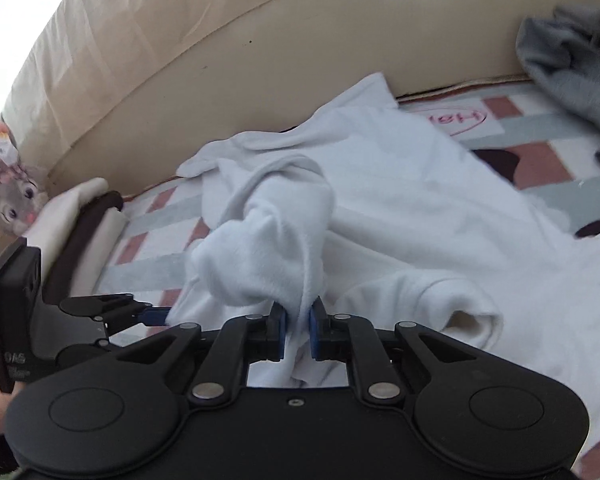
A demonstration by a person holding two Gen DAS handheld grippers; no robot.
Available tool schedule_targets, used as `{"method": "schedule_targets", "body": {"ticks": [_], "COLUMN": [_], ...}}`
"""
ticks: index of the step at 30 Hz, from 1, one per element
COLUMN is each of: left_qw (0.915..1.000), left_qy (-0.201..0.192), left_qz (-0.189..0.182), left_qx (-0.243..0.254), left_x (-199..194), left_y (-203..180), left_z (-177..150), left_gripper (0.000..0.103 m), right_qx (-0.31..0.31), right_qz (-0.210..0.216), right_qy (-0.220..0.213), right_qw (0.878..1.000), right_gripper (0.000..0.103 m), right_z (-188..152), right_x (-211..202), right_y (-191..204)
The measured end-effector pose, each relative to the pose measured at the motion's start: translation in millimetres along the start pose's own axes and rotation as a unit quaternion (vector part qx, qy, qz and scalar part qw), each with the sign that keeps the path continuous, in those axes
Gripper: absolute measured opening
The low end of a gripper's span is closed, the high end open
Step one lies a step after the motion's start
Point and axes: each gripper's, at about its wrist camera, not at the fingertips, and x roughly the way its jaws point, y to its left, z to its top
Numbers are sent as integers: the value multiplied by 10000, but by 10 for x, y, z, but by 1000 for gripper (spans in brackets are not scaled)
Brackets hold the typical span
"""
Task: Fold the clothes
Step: 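Grasp a T-shirt sleeve with the right gripper while the left gripper grasps the hem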
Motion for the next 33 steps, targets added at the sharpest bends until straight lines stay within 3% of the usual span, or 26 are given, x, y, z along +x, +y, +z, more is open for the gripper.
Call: {"method": "schedule_targets", "body": {"ticks": [3, 6, 7, 8, 9, 10, 12, 14, 16, 18, 20, 21, 23, 25, 27, 30, 33], "left_qw": [9959, 9942, 9947, 9960, 9970, 9984, 9996, 9999, 9992, 9961, 9935, 9917, 9866, 9819, 9767, 9711, 9636], "left_qy": [-642, -660, -597, -498, -398, -237, -37, 36, -316, -539, -765, -911, -1202, -1333, -1432, -1554, -1709], "left_qz": [-542, -736, -759, -691, -621, -478, -248, -80, 144, 615, 826, 909, 1075, 1285, 1497, 1617, 1912], "left_qx": [332, 433, 348, 289, 230, 187, 126, 92, 207, 336, 143, 14, -245, -394, -559, -819, -759], "left_x": [-252, -246, -194, -140, -86, -35, -8, -56, -287, -507, -767, -871, -1079, -1200, -1299, -1452, -1694], "left_y": [-61, -54, -23, -19, -16, -21, -14, 11, 34, 33, 118, 180, 304, 449, 604, 781, 847], "left_z": [-3, 15, 18, 18, 17, 13, 9, 10, -24, -19, -10, -22, -46, -57, -39, -6, -35], "left_gripper": [81, 81, 75, 59, 48, 27, 21, 13, 10, 10, 10, 10, 10, 10, 10, 10, 10], "right_qx": [157, 344, 406, 468, 530, 589, 517, 381, 245, 113, 153, 173, 212, 224, 235, 251, 268], "right_qz": [245, 544, 643, 742, 842, 943, 1232, 1250, 1268, 1281, 1040, 920, 680, 517, 354, 110, -135], "right_qy": [27, 69, 82, 96, 110, 124, 164, 152, 139, 125, 78, 54, 7, -5, -17, -35, -53], "right_qw": [9996, 9979, 9971, 9961, 9950, 9937, 9909, 9913, 9915, 9916, 9944, 9956, 9975, 9984, 9991, 9996, 9995], "right_gripper": [14, 14, 14, 14, 14, 14, 14, 14, 14, 18, 22, 30, 32, 32, 40, 41, 41], "right_z": [0, -2, -3, -4, -5, -6, -28, -41, -53, -66, -67, -68, -69, -47, -24, 9, 43], "right_x": [9, 12, 13, 14, 15, 16, 13, 7, 1, -4, -4, -3, -3, -48, -93, -161, -229], "right_y": [-30, -66, -77, -89, -101, -112, -95, -45, 4, 53, 54, 55, 56, 56, 55, 55, 55]}}
